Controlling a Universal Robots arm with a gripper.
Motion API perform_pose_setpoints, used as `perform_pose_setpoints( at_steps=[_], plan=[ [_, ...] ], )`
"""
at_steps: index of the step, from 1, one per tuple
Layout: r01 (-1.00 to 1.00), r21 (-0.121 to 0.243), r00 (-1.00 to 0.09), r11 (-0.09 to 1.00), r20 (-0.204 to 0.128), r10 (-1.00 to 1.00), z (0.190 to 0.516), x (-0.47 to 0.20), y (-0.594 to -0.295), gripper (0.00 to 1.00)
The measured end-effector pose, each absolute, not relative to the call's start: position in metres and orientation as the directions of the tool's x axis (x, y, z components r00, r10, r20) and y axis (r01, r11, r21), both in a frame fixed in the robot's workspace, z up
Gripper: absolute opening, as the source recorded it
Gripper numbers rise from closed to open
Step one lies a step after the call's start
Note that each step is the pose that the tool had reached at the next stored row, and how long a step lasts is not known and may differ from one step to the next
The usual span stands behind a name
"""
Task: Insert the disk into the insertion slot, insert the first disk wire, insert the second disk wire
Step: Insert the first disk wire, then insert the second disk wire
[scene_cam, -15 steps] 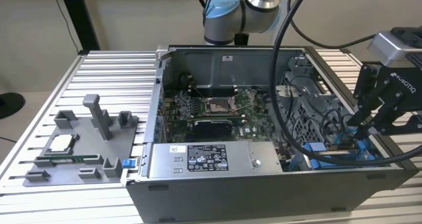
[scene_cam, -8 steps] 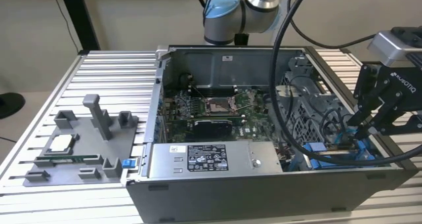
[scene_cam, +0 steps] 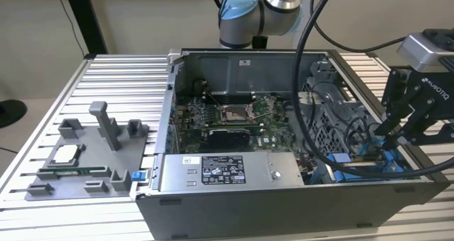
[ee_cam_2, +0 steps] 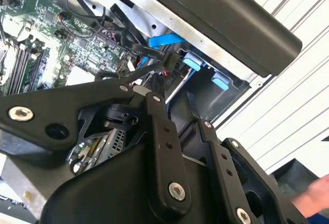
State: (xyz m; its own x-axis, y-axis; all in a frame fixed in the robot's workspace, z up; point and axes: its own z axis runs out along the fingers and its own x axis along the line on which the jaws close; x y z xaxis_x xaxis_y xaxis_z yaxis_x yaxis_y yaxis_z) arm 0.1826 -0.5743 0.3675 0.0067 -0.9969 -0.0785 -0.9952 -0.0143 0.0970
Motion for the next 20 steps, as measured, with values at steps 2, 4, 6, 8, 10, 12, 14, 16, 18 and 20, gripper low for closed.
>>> perform_pose_setpoints(
  at_steps=[2, 4, 6, 8, 10, 12, 14, 16, 18, 20],
  plan=[
    [-0.995, 0.099, 0.007, -0.014, -0.079, -0.997, 0.367, 0.186, -0.573, 1.00],
    [-0.995, 0.102, 0.006, -0.014, -0.079, -0.997, 0.368, 0.188, -0.571, 1.00],
    [-0.993, 0.115, 0.005, -0.014, -0.079, -0.997, 0.369, 0.189, -0.570, 1.00],
    [-0.991, 0.130, 0.004, -0.014, -0.079, -0.997, 0.370, 0.191, -0.570, 1.00],
    [-0.990, 0.139, 0.006, -0.017, -0.080, -0.997, 0.371, 0.194, -0.570, 1.00],
    [-0.990, 0.140, 0.014, -0.025, -0.082, -0.997, 0.371, 0.197, -0.570, 1.00],
    [-0.989, 0.140, 0.023, -0.034, -0.083, -0.996, 0.371, 0.200, -0.570, 1.00],
    [-0.989, 0.140, 0.035, -0.047, -0.086, -0.996, 0.371, 0.203, -0.570, 1.00],
    [-0.988, 0.140, 0.055, -0.067, -0.087, -0.995, 0.370, 0.204, -0.570, 1.00],
    [-0.986, 0.140, 0.079, -0.090, -0.087, -0.993, 0.370, 0.205, -0.570, 1.00]
  ],
)
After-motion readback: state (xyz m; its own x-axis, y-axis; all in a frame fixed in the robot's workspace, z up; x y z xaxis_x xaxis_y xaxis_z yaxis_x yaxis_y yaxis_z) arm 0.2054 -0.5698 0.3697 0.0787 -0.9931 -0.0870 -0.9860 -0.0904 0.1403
